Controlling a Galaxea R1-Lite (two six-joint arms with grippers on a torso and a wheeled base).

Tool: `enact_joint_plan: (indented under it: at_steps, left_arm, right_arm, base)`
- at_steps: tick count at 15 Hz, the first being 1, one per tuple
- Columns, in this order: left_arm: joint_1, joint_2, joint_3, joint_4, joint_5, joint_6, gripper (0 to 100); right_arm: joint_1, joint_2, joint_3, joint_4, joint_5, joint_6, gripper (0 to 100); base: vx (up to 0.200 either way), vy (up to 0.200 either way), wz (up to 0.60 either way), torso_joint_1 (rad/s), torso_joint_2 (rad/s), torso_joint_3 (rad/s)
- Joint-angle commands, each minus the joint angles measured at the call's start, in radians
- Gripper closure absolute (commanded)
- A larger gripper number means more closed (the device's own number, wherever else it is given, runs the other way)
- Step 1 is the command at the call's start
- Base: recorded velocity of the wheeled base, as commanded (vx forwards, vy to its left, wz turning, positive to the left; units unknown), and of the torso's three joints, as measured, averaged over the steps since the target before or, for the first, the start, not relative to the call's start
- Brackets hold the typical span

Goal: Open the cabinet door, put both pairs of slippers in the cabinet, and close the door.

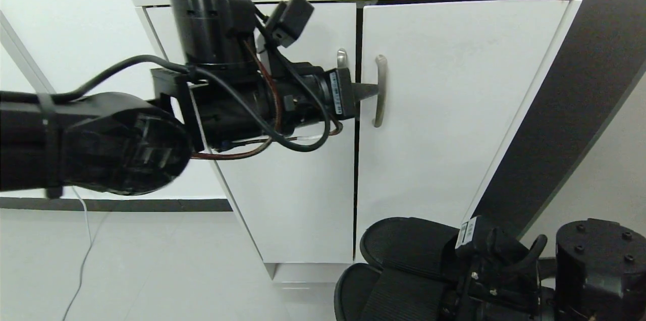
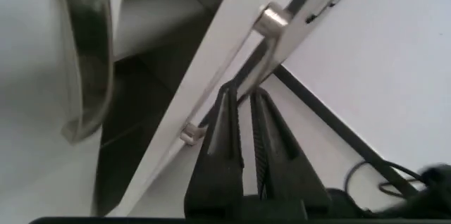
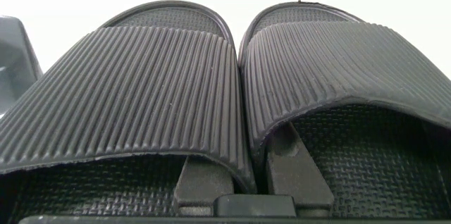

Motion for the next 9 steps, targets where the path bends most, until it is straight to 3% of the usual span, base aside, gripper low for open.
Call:
enact_joint_plan:
  at_steps: [1, 3, 5, 9]
  left_arm:
    - [-0.008, -0.098, 0.058, 0.003, -0.008, 0.001, 100]
    - [-0.021, -0.132, 0.078, 0.005, -0.003, 0.015, 100]
    - [-0.025, -0.158, 0.106, 0.012, 0.001, 0.058, 100]
    - [0.010, -0.101, 0.069, 0.005, -0.005, 0.059, 100]
  right_arm:
    - [0.018, -0.014, 0.010, 0.000, 0.001, -0.003, 100]
    - [0.019, -0.014, 0.010, 0.000, -0.001, -0.005, 100]
    - [0.019, -0.014, 0.010, 0.000, -0.002, -0.006, 100]
    - [0.022, -0.008, 0.019, 0.000, -0.001, -0.037, 100]
  base:
    - [0.000, 0.000, 0.00, 0.000, 0.00, 0.000]
    - [0.000, 0.000, 0.00, 0.000, 0.00, 0.000]
    - [0.000, 0.000, 0.00, 0.000, 0.00, 0.000]
    - [0.000, 0.000, 0.00, 0.000, 0.00, 0.000]
